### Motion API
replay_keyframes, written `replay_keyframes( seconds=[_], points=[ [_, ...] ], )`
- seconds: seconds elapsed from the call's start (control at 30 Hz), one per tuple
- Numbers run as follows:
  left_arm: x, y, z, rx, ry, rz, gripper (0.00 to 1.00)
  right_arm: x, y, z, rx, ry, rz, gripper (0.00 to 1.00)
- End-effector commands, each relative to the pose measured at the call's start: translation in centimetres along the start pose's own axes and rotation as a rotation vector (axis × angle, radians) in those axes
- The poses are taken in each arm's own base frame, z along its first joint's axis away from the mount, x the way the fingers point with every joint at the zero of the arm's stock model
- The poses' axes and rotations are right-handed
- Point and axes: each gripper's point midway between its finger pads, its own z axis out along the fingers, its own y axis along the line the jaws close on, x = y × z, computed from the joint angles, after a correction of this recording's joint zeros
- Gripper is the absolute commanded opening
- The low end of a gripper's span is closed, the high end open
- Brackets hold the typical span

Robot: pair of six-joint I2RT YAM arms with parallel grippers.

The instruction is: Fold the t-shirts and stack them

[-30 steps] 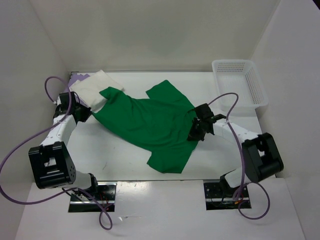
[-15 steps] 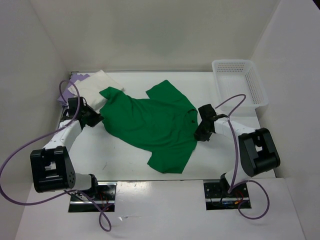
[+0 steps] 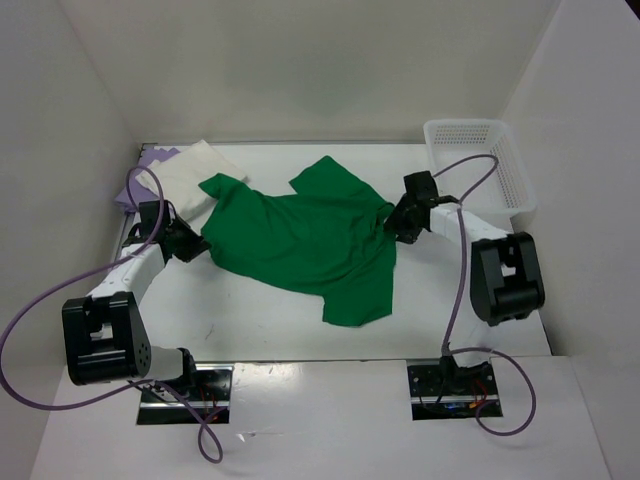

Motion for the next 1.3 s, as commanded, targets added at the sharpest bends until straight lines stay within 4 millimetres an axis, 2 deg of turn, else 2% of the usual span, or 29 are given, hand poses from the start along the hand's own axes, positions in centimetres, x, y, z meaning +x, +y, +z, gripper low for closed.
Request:
replay_keyframes(
  seconds=[0.0,0.03,0.07,0.1,0.13,0.2,0.23,0.27,0.3,0.37,0.4,0.43,0.47,0.5,0.57,0.6,0.7,0.8,1.07,1.27],
  points=[
    [-1.1,-0.7,-0.9,0.013,-0.04,0.033,0.01,1.7,-0.6,-4.5,-0.067,0.006,0.001,0.52],
    [-1.1,-0.7,-0.9,0.013,-0.04,0.033,0.01,4.0,-2.9,-4.4,-0.034,0.038,0.012,0.52],
    [-1.0,-0.8,-0.9,0.02,-0.034,0.033,0.01,4.6,-3.2,-6.4,-0.065,0.027,0.023,0.52],
    [-1.2,-1.0,-0.9,0.027,-0.042,0.036,0.01,5.8,-3.8,-7.0,-0.072,0.051,0.046,0.43],
    [-1.1,-1.1,-0.9,0.035,-0.035,0.036,0.01,7.7,-5.4,-7.1,-0.052,0.09,0.059,0.37],
    [-0.8,-1.1,-0.7,0.038,-0.02,0.034,0.01,9.6,-5.4,-8.7,-0.076,0.114,0.058,0.24],
    [-0.7,-1.3,-0.8,0.047,-0.012,0.034,0.01,10.7,-4.8,-9.1,-0.082,0.142,0.083,0.07],
    [-0.7,-1.3,-0.8,0.047,-0.012,0.034,0.01,12.4,-4.2,-9.5,-0.086,0.179,0.049,0.02],
    [-0.5,-1.1,-0.8,0.041,-0.005,0.032,0.01,13.2,-4.1,-9.9,-0.074,0.203,0.043,0.0],
    [-0.1,-1.3,-1.0,0.057,0.009,0.033,0.01,14.5,-4.4,-10.0,-0.047,0.239,0.034,0.01],
    [-0.1,-1.2,-1.0,0.057,0.009,0.042,0.01,15.9,-5.2,-10.2,-0.023,0.267,0.024,0.05],
    [0.3,-1.1,-0.9,0.059,0.023,0.04,0.01,16.1,-5.5,-10.3,-0.015,0.272,0.039,0.23],
    [0.8,-0.8,-0.8,0.059,0.037,0.037,0.01,16.4,-5.6,-10.4,-0.019,0.274,0.031,0.33],
    [0.8,-0.8,-0.8,0.06,0.036,0.046,0.01,16.8,-5.8,-10.4,-0.016,0.279,0.033,0.39],
    [1.1,-0.7,-1.0,0.066,0.044,0.046,0.01,17.1,-5.9,-10.3,-0.008,0.288,0.034,0.44],
    [1.4,-0.5,-0.9,0.06,0.05,0.044,0.01,17.9,-6.1,-10.0,0.014,0.31,0.015,0.44],
    [1.5,-0.6,-0.9,0.067,0.056,0.044,0.01,18.4,-6.9,-9.0,0.074,0.324,0.002,0.46],
    [1.5,-0.8,-0.9,0.081,0.057,0.046,0.01,18.2,-6.1,-8.6,0.047,0.315,-0.017,0.46],
    [1.5,-0.9,-0.7,0.087,0.064,0.046,0.01,18.0,-5.8,-7.2,0.073,0.321,-0.037,0.46],
    [2.0,-0.5,-0.5,0.081,0.071,0.044,0.01,17.7,-5.1,-6.7,0.073,0.325,-0.069,0.38]
  ],
)
